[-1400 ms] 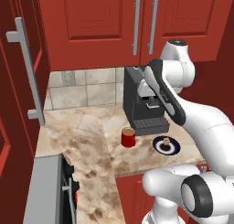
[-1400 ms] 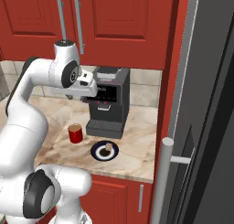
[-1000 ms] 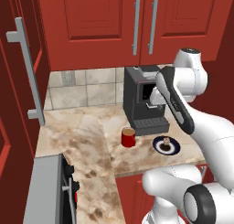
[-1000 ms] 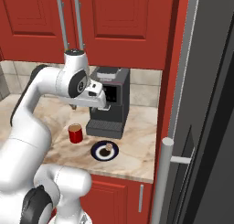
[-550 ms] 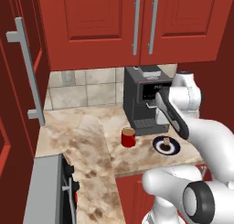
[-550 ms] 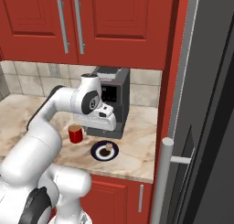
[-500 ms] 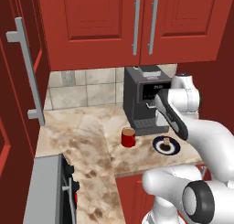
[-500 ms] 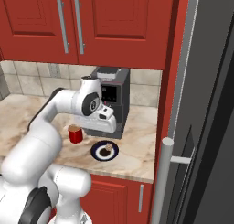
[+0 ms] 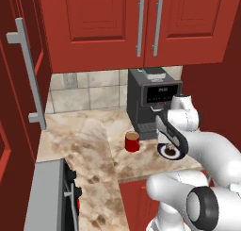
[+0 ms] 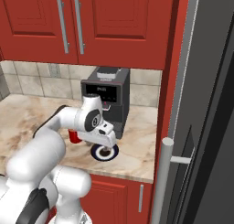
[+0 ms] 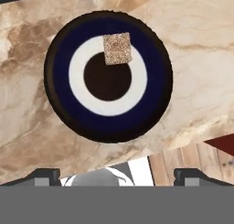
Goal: Take a sugar cube from the saucer and place it inside the coffee. Then, grab milk from the fridge and place it next to the coffee on the counter to sweeten the coffee.
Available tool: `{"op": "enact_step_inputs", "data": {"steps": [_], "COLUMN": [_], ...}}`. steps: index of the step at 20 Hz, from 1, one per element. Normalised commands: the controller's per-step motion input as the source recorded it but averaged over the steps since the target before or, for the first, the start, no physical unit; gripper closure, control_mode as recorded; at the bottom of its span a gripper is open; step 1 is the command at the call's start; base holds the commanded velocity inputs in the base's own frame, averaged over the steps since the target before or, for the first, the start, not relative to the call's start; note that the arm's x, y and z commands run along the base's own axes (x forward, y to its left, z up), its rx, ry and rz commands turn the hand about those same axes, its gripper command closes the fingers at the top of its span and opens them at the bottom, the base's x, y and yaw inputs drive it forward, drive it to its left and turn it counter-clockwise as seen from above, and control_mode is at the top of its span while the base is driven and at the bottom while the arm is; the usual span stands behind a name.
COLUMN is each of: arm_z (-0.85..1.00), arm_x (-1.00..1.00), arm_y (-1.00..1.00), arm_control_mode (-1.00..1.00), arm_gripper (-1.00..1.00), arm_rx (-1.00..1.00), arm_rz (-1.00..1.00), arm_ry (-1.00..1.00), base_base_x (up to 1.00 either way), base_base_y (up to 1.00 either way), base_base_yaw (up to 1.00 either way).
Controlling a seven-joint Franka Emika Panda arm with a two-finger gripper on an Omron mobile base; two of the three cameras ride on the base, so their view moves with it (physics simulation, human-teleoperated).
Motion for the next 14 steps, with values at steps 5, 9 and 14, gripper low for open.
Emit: {"op": "enact_step_inputs", "data": {"steps": [5, 9, 14], "arm_z": [-0.26, -0.28, -0.20], "arm_x": [0.38, 0.29, 0.13], "arm_y": [0.00, -0.07, -0.18], "arm_control_mode": [-1.00, -1.00, -1.00], "arm_gripper": [-1.00, -1.00, -1.00], "arm_rx": [-0.01, -0.01, 0.00], "arm_rz": [-0.01, 0.00, 0.00], "arm_ry": [-0.09, -0.10, -0.07], "base_base_x": [0.00, 0.00, 0.00], "base_base_y": [0.00, 0.00, 0.00], "base_base_yaw": [0.00, 0.00, 0.00]}}
